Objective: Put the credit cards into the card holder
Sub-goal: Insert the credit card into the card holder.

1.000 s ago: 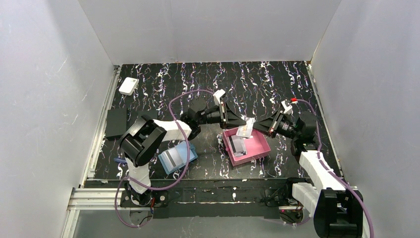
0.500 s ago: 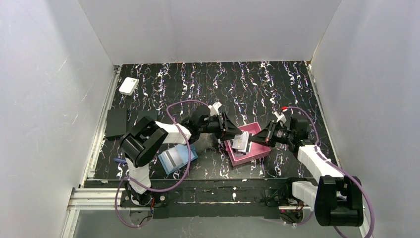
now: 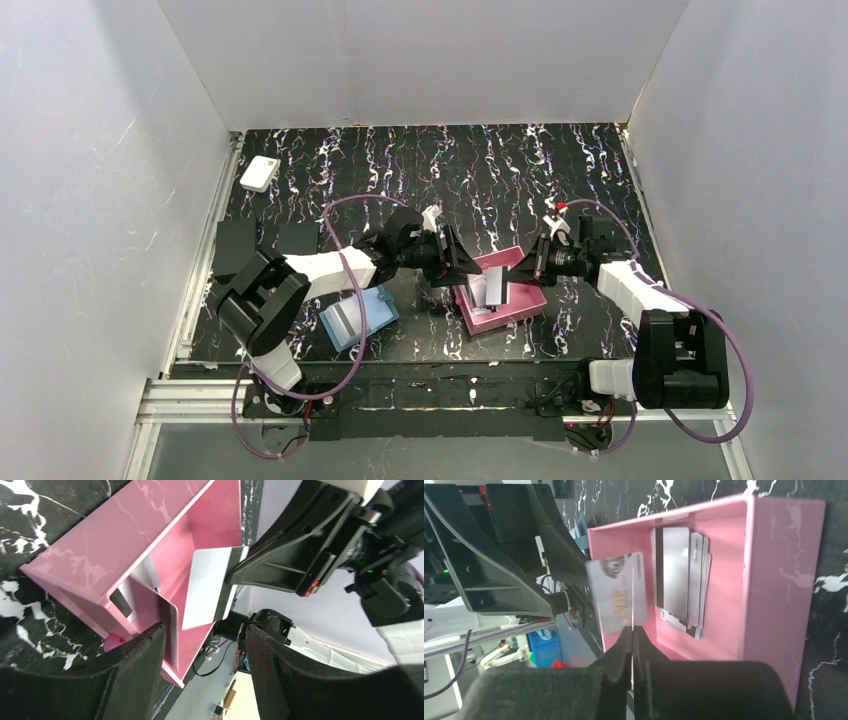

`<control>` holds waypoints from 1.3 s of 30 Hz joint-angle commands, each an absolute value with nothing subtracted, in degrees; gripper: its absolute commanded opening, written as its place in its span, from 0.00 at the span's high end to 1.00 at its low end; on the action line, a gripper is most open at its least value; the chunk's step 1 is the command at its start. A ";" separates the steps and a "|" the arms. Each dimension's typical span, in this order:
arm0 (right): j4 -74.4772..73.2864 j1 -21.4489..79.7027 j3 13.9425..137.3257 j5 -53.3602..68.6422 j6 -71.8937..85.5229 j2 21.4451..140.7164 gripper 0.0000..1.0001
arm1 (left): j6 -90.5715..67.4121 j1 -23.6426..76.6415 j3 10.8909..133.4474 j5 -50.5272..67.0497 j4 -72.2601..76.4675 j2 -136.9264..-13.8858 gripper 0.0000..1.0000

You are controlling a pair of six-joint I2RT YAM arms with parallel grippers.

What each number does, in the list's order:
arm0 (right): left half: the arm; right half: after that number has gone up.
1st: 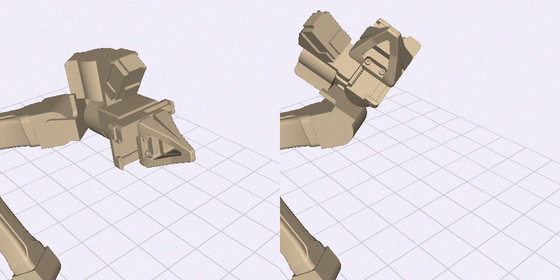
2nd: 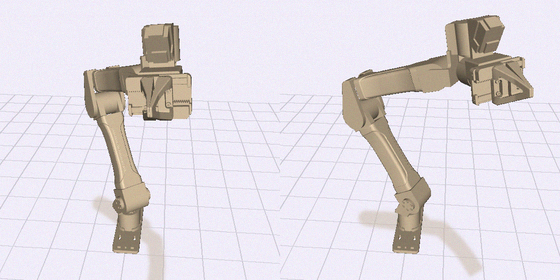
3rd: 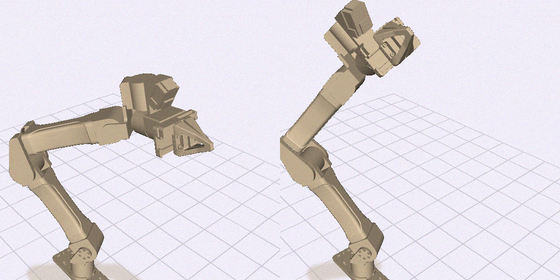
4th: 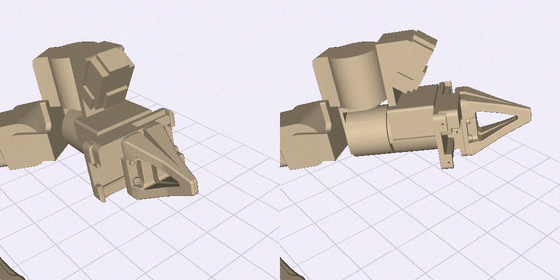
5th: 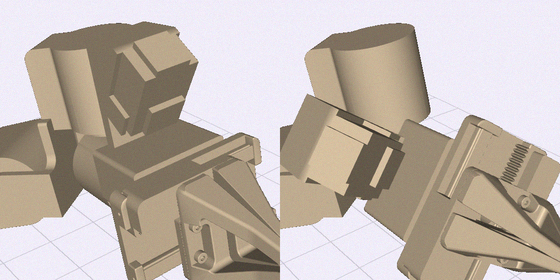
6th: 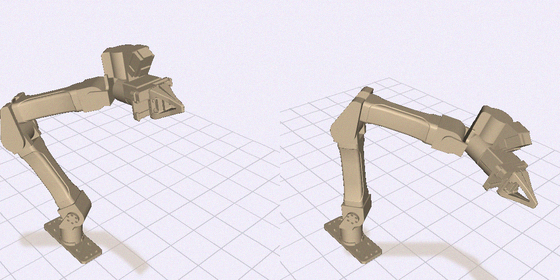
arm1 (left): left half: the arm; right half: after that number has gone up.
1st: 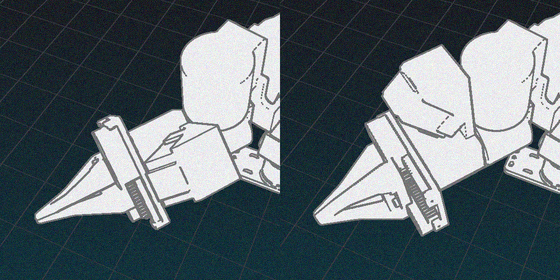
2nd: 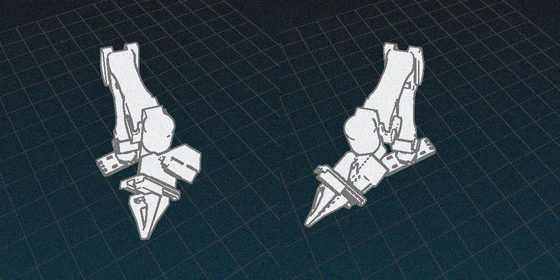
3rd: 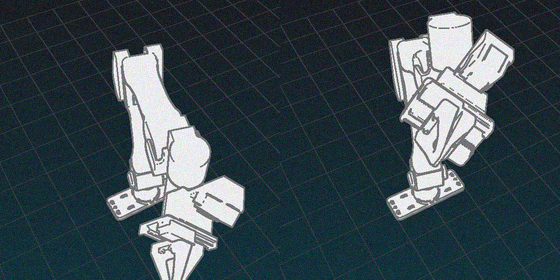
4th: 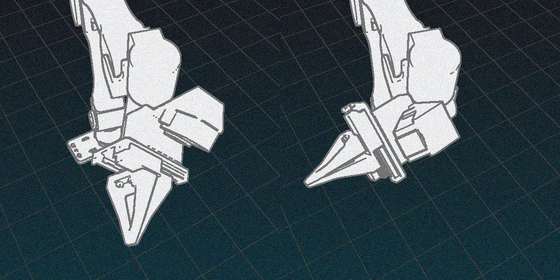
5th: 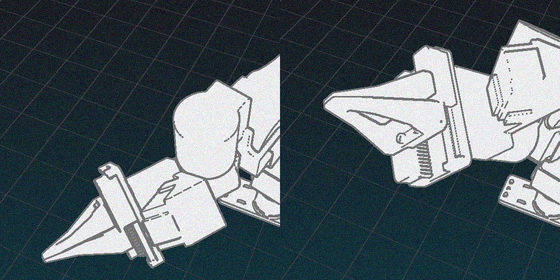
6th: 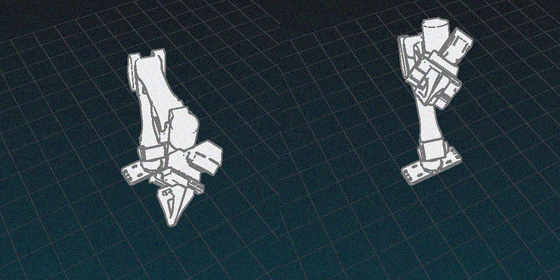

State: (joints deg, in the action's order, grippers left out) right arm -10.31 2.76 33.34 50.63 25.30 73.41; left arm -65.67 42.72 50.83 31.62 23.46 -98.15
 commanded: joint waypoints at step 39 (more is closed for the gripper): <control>64.06 37.31 47.71 54.36 89.55 81.59 0.99 | -67.38 40.60 44.64 14.04 -7.65 -41.27 0.73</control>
